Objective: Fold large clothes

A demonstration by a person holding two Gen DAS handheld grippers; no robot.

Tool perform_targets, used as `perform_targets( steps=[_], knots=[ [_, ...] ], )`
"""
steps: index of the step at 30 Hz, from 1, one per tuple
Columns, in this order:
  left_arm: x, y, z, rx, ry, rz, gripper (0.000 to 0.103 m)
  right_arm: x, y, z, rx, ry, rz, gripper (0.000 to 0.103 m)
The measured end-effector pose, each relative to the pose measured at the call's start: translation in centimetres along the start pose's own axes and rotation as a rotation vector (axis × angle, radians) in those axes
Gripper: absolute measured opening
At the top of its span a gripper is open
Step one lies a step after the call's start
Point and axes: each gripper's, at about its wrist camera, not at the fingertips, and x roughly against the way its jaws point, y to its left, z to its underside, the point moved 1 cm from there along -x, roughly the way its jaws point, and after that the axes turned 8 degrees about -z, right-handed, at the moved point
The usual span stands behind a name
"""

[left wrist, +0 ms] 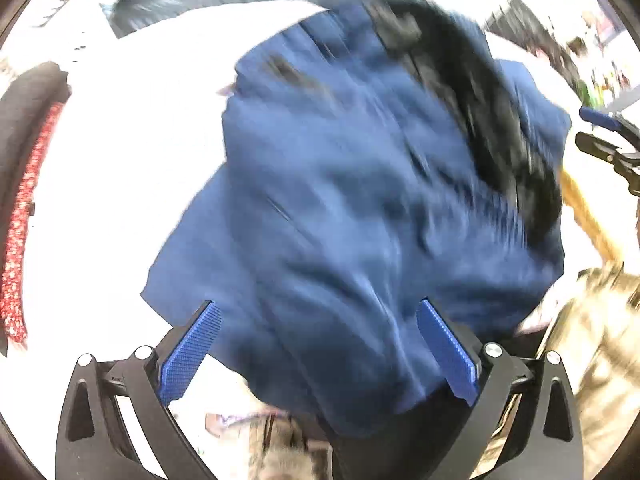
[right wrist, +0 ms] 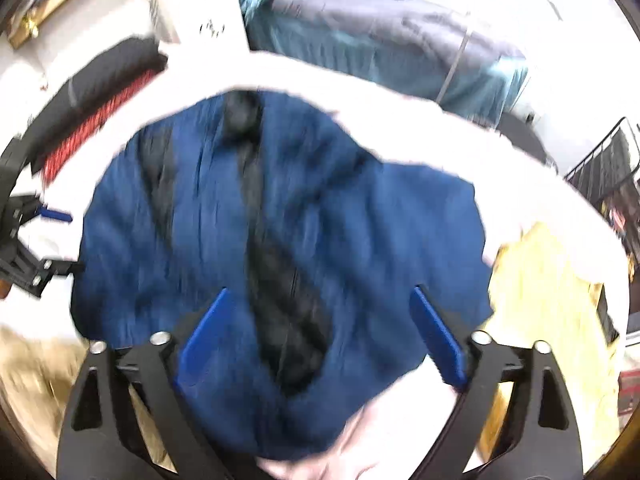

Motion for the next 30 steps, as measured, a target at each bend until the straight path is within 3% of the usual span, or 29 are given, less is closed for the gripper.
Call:
perform_targets(
  steps=[4, 7, 10, 11, 13, 15, 16, 21, 26, 30],
  knots=[
    [0.4, 3.2, -4.8, 0.149, -0.036, -0.037, 0.096, -1.5, 0.3, -6.6, -0.020, -0.041, -0.020, 0.090],
    [1.2, 4.7, -7.4, 0.236, -0.055, -0.008, 0.096, -4.0, 1.5, -10.4, 0.003, -0.045, -0.007, 0.090],
    [1.9, 5.1, -7.9, 0.251, -0.079, 0.004, 0.096, -7.1, 2.6, -11.4, 0.056, -0.030, 0.031, 0.089],
    [2.1, 5.4, -8.8, 0.247, -0.080, -0.001, 0.096, -8.7, 3.4, -12.0, 0.075, -0.025, 0.041, 0.085],
    [2.1, 5.4, -8.9, 0.243, -0.077, -0.010, 0.096, -10.4, 3.9, -12.0, 0.107, 0.021, 0.053, 0.051],
    [2.3, 6.1, -8.9, 0.250, -0.072, -0.004, 0.096, -11.8, 4.0, -11.1, 0.127, 0.100, 0.039, 0.032],
    [2.7, 6.9, -8.8, 0.256, -0.066, -0.002, 0.096, -11.8, 4.1, -10.3, 0.135, 0.112, 0.045, 0.029],
    [2.1, 8.4, -9.1, 0.263, -0.059, -0.027, 0.096, -9.3, 3.8, -5.4, 0.131, 0.154, -0.038, 0.022],
    [1.4, 8.3, -11.6, 0.238, -0.063, -0.005, 0.096, -7.5, 3.0, 3.6, 0.084, 0.303, -0.129, 0.020],
    [1.0, 5.7, -13.9, 0.153, -0.072, 0.019, 0.096, -7.6, 2.2, 9.1, -0.052, 0.408, -0.190, 0.020]
  ],
)
